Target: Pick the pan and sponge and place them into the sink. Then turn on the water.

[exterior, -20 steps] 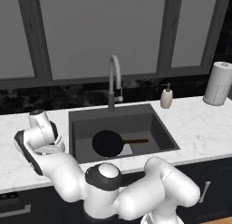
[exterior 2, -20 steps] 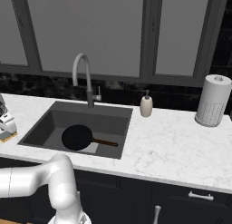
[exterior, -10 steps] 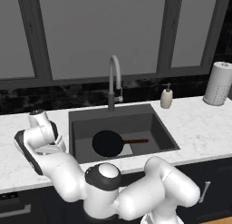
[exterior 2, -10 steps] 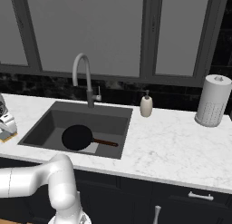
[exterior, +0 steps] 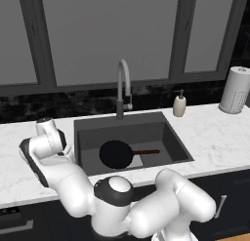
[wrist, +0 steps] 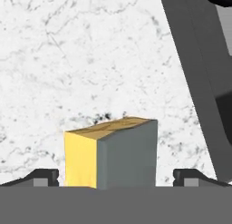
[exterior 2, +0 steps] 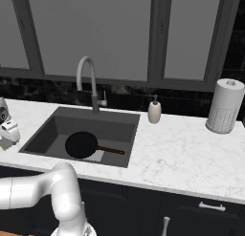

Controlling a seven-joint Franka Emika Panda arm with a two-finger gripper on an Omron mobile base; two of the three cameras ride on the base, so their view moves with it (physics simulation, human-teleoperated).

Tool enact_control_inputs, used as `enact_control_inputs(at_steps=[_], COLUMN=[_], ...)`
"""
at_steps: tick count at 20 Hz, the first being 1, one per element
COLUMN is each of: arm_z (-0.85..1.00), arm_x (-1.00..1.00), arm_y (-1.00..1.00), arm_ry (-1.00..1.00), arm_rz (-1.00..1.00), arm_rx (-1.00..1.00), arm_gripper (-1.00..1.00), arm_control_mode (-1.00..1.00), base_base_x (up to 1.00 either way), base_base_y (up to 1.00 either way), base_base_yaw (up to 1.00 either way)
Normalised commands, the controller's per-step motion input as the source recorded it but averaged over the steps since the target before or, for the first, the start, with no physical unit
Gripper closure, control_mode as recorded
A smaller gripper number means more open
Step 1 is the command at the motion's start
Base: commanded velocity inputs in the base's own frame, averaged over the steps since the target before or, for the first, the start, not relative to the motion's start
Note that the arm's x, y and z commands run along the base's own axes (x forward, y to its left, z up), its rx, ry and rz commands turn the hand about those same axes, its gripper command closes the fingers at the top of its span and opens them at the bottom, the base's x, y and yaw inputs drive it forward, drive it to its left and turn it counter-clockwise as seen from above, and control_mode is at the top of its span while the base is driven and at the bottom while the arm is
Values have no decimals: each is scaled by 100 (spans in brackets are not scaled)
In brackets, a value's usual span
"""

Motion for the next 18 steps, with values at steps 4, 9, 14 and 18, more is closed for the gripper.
enact_control_inputs(at_steps=[4,9,14,18], arm_z=[-30,-6,13,16], arm_x=[-34,-16,-25,-21], arm_y=[-26,-9,0,0], arm_ry=[1,-1,-11,-14], arm_rz=[0,0,0,0], arm_rx=[0,0,0,0], arm_gripper=[-100,100,100,100], arm_control_mode=[-100,-100,-100,-100], base_base_x=[0,0,0,0], base_base_y=[0,0,0,0], base_base_yaw=[0,0,0,0])
